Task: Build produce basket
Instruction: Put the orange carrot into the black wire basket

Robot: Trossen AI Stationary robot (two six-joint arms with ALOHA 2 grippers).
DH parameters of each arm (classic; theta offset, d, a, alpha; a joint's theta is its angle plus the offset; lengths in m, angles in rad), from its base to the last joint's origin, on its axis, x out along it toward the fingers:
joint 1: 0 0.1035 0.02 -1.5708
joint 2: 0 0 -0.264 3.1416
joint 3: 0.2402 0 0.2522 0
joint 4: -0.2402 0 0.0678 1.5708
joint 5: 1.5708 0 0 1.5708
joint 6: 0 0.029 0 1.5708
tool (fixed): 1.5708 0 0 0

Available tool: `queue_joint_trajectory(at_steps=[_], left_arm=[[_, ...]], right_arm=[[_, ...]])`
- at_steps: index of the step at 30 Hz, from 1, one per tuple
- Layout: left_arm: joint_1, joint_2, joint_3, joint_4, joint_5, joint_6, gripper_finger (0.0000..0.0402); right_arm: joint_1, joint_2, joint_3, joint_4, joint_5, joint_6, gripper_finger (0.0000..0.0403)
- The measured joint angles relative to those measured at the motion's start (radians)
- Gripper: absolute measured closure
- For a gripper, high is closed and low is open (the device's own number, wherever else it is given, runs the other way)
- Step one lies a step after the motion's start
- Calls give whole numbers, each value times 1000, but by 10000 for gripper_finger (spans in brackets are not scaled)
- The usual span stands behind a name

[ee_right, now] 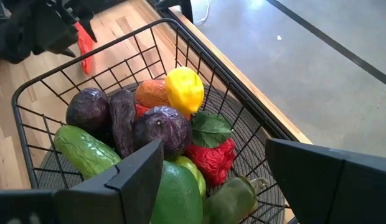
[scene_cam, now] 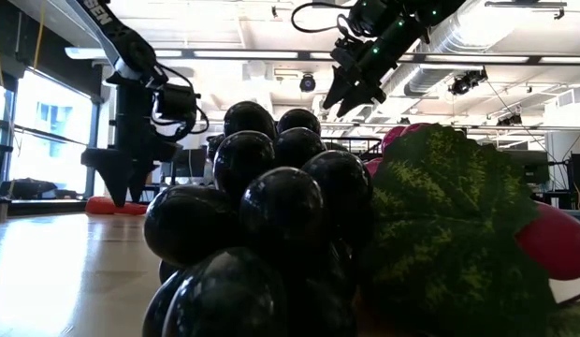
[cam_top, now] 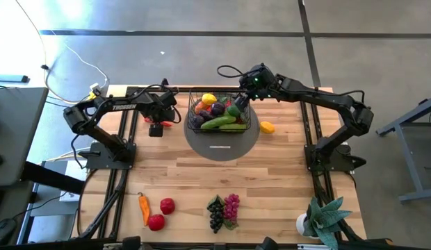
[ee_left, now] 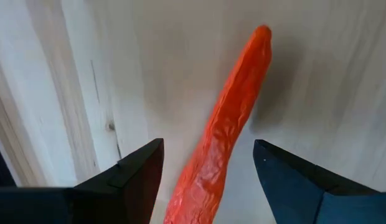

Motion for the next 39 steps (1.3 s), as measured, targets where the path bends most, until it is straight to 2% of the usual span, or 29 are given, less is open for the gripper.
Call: queue_joint_trajectory(at_steps=[18, 21, 29, 31, 34, 39], left_arm=[[-72, 93, 4, 1, -70, 60, 204], [-70, 93, 3, -2, -62, 64, 234], [-70, 94, 1, -13, -58, 49, 363], [-70, 88, 0, -14, -61, 22, 384], [-71, 66, -2, -8, -78, -19, 386], [-71, 8, 34, -28, -94, -107, 367]], right_arm=[[0, 0, 0, -8, 0, 37, 137], [0, 0, 0, -7, 0, 37, 137], [0, 0, 0, -7, 0, 37, 137], [0, 0, 0, -8, 0, 37, 137], [7, 0, 0, -9, 0, 32, 137], [40, 0, 0, -11, -4, 2, 137]])
